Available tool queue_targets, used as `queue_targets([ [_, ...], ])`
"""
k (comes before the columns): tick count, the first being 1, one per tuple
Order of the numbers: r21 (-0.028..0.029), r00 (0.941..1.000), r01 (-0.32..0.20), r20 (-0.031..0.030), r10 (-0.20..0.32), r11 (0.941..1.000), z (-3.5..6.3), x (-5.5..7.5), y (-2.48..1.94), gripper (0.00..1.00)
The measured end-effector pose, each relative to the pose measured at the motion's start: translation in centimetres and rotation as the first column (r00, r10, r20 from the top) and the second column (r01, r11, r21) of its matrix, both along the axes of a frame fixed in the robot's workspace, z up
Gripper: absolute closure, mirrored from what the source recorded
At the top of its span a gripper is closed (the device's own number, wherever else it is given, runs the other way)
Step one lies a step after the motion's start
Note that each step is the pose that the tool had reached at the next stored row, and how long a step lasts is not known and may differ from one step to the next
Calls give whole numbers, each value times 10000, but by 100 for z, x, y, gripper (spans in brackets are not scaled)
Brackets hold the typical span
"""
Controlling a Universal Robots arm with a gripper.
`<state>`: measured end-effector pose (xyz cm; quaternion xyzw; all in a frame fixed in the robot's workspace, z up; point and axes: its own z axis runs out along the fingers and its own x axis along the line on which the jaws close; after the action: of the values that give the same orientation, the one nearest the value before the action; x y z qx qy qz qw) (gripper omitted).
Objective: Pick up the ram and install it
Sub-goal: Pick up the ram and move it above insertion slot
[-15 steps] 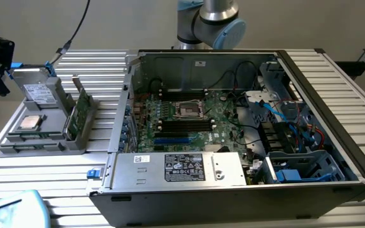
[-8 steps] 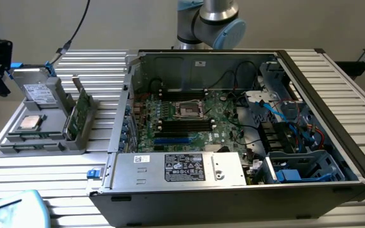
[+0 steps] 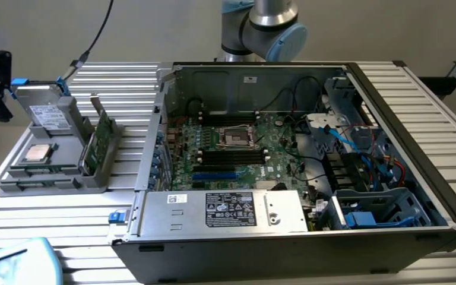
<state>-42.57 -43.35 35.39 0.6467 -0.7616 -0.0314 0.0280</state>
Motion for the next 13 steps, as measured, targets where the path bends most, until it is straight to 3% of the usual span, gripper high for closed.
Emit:
queue_targets([
  [4,2,9974,-721,-20,721,9974,-9,1,0,89],
  [7,3,9919,-1267,-40,1267,9919,-16,0,0,89],
  [13,12,9722,-2339,-85,2339,9723,-29,0,0,89],
])
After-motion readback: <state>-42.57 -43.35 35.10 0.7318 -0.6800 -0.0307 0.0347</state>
